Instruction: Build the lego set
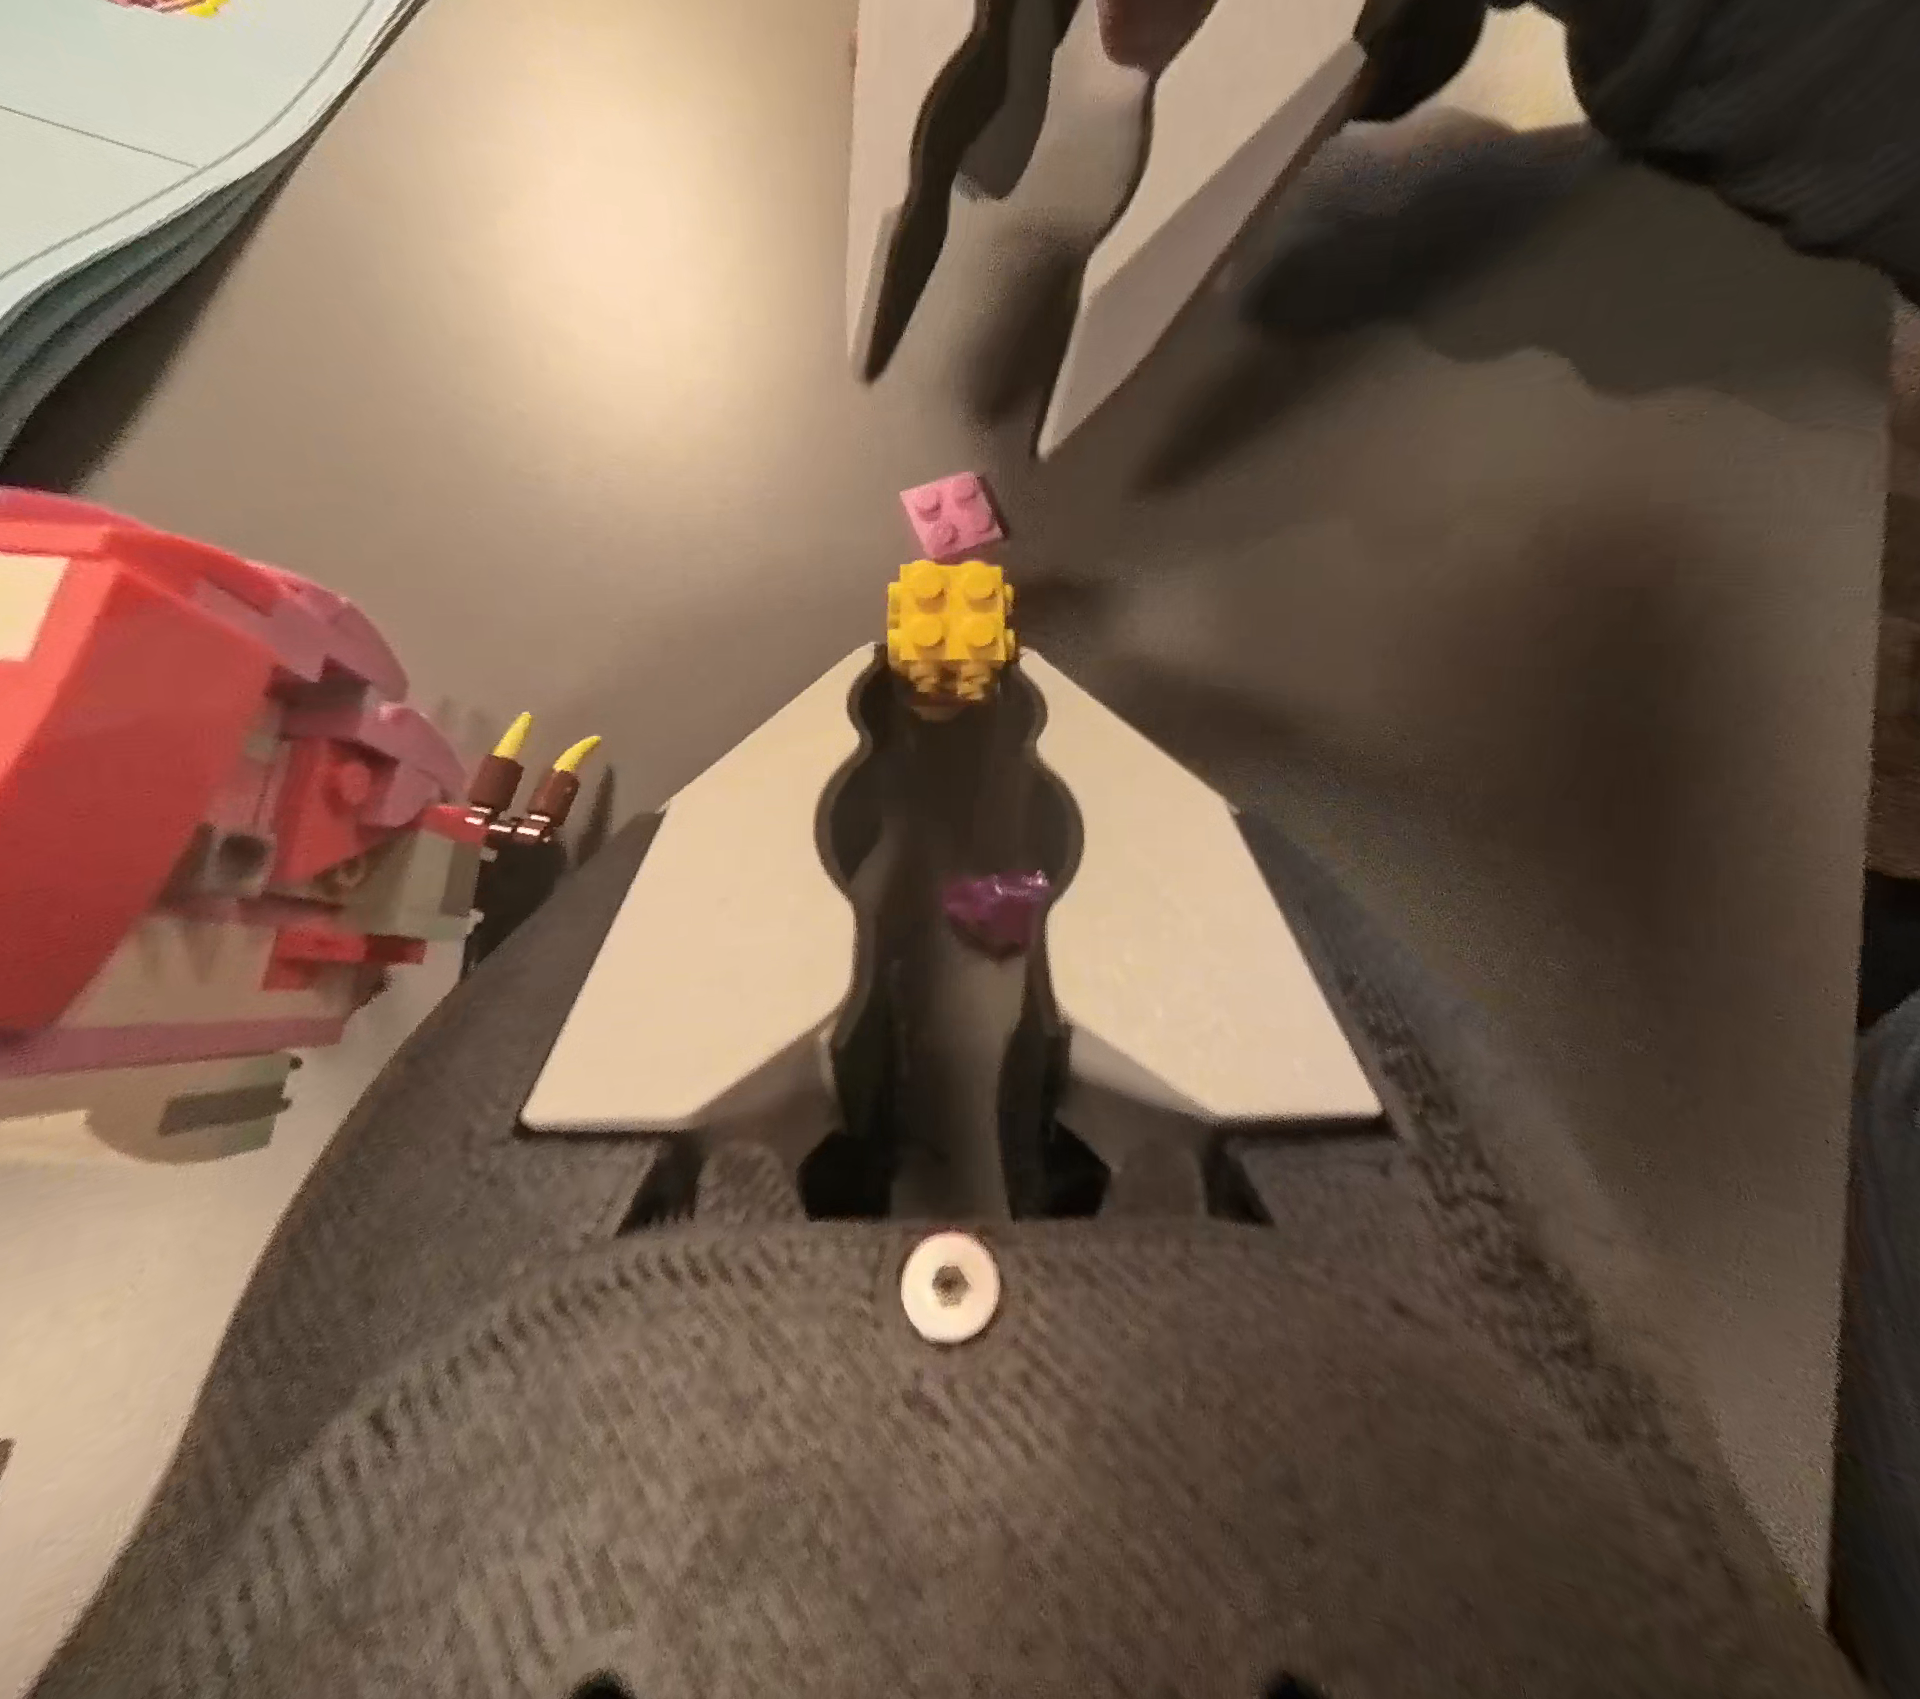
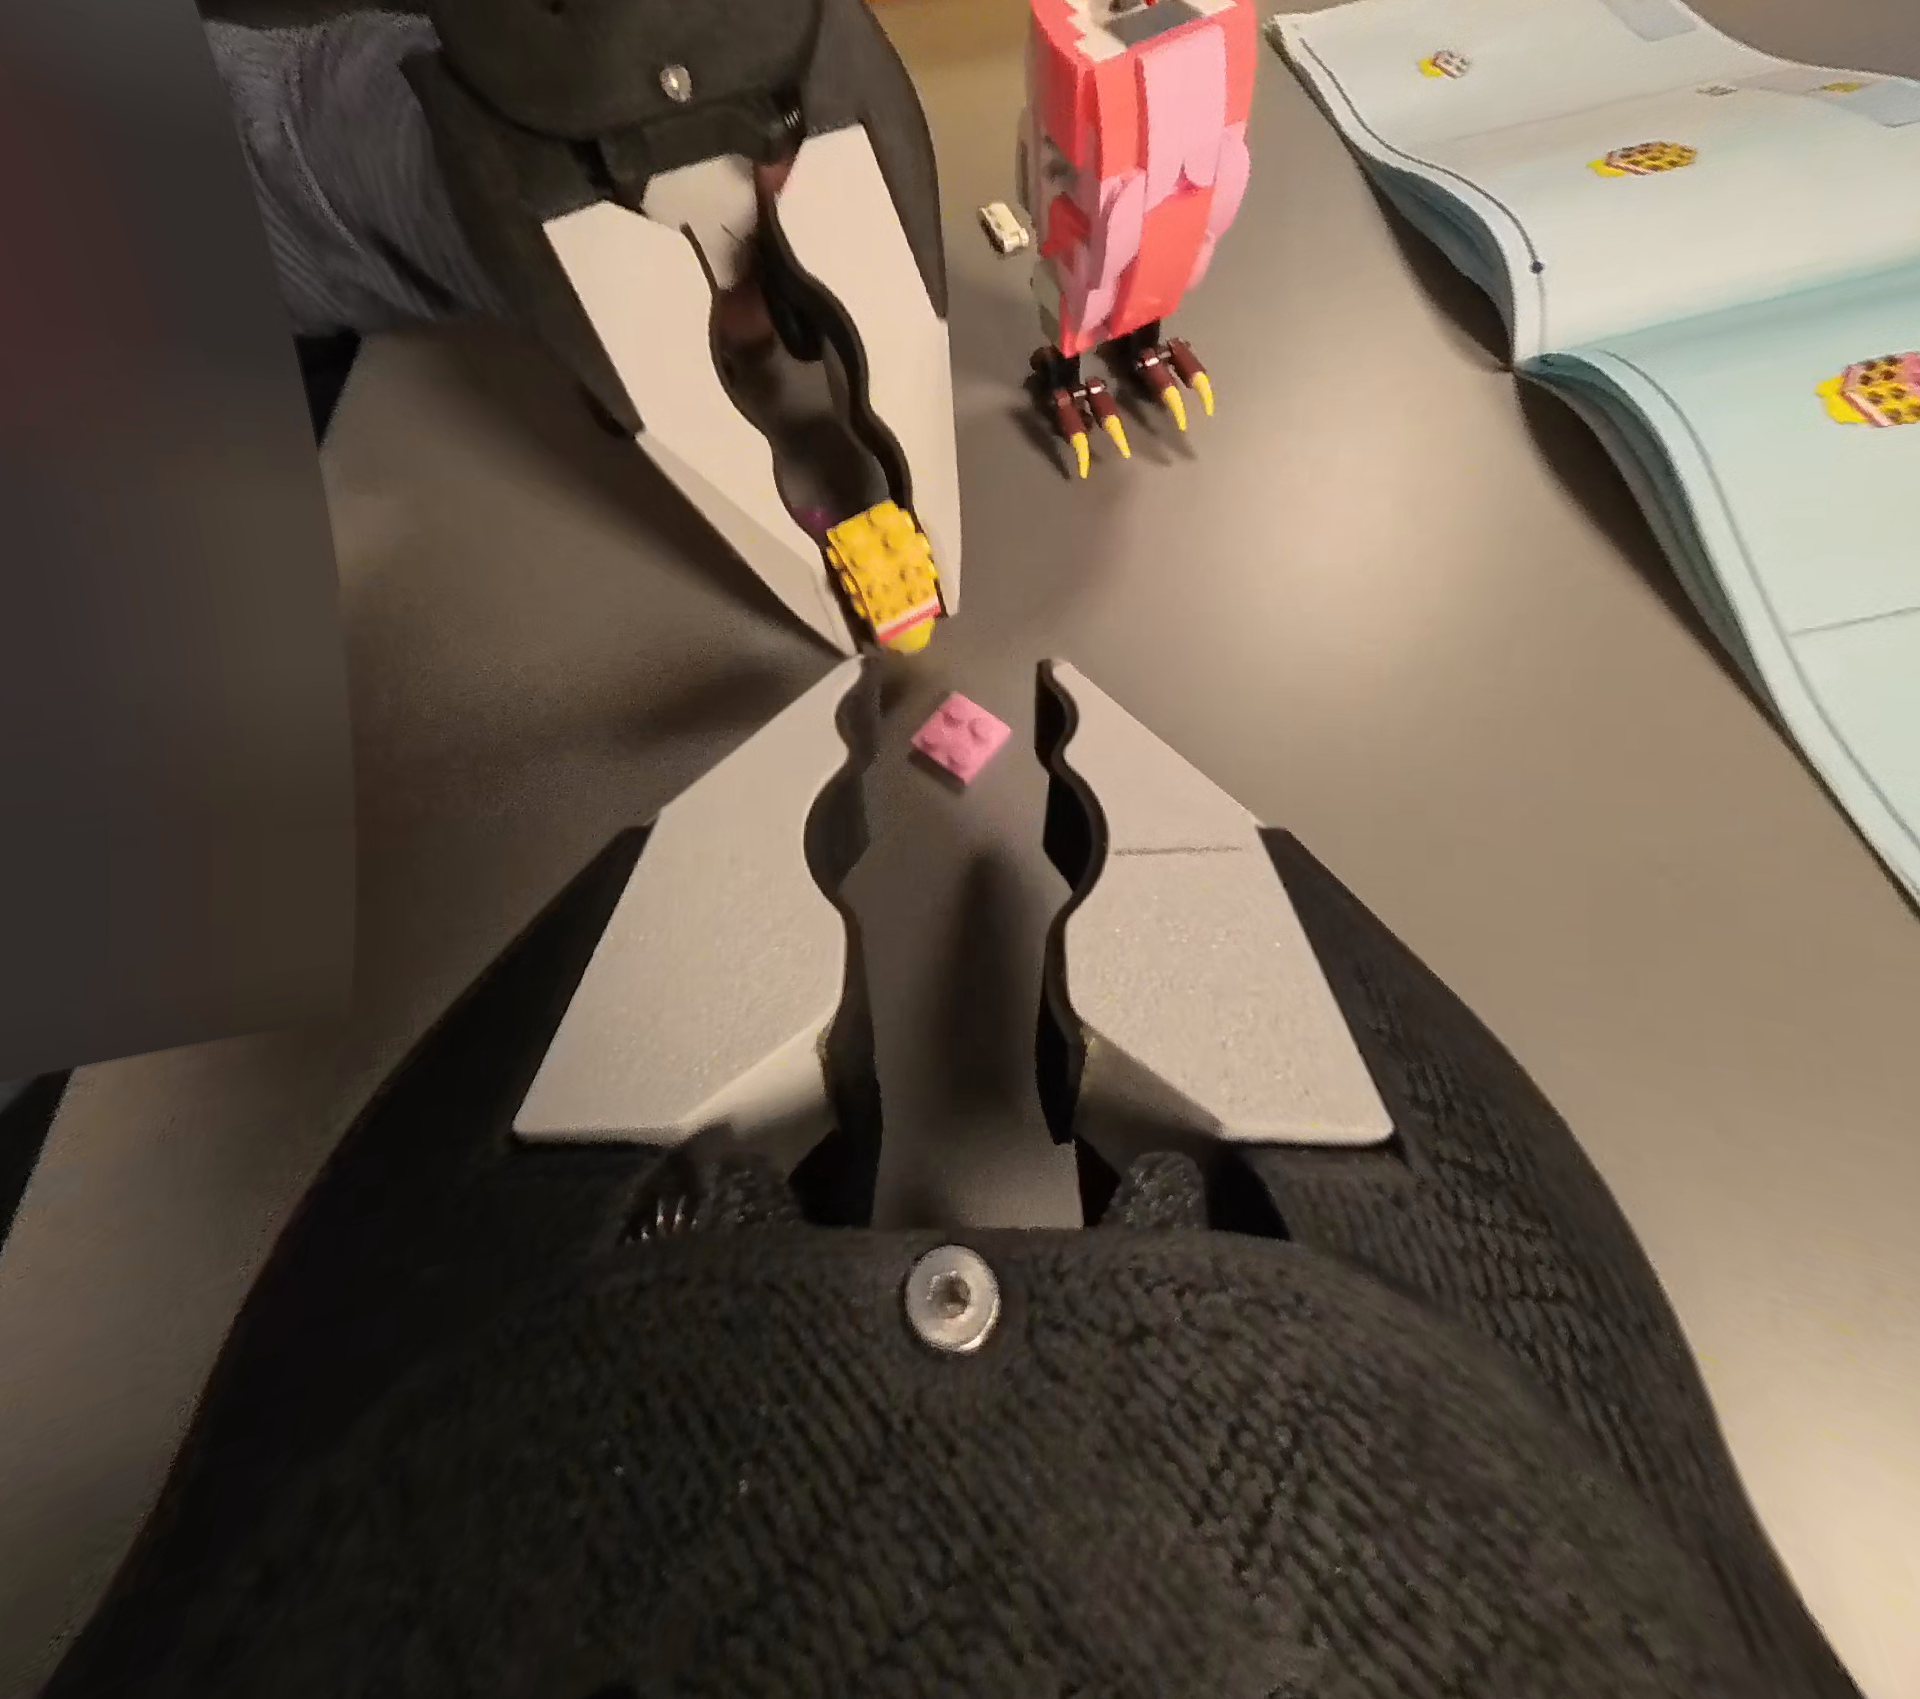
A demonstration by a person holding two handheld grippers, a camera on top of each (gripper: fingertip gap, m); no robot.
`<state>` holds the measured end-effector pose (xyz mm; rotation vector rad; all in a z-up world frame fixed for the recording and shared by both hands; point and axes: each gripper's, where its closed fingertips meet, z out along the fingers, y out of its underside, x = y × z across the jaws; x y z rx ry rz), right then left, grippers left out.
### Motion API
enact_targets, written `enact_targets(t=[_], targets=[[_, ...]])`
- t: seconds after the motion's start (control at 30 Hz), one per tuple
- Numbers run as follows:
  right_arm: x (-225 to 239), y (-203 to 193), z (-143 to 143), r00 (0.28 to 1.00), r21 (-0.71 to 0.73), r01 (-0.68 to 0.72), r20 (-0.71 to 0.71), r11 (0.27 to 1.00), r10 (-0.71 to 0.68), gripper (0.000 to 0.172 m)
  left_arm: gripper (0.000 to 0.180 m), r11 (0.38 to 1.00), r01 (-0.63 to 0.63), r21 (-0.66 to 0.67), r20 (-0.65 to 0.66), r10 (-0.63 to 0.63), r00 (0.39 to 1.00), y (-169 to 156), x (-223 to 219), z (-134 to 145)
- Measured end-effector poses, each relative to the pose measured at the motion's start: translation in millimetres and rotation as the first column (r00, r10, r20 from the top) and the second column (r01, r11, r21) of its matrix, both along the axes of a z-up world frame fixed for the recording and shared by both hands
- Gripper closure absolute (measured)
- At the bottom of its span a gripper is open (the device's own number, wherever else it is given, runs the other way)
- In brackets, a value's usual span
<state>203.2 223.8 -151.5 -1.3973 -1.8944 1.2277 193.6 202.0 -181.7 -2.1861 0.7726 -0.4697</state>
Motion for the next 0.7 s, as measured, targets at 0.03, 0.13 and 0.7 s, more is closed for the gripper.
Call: enact_targets(t=[0.03, 0.13, 0.7], targets=[[3.8, 2.1, -0.5, 1.000, 0.014, -0.003, -0.001, 1.000, 0.003, 0.142, 0.161, 1.000, 0.004, 0.009, -0.008, -0.003, 1.000, -0.5, -0.2, 0.1], [11.6, 7.0, -11.0, 0.999, 0.058, -0.005, 0.048, 0.998, 0.002, 0.141, 0.161, 0.999, 0.031, 0.026, -0.027, -0.030, 0.999, -3.2, 2.7, -0.1], [5.9, -8.3, -29.5, 0.969, 0.142, -0.231, 0.124, 0.963, 0.214, 0.144, 0.161, 0.996, 0.091, -0.004, 0.007, -0.091, 0.996, -9.6, 9.4, -0.4]])
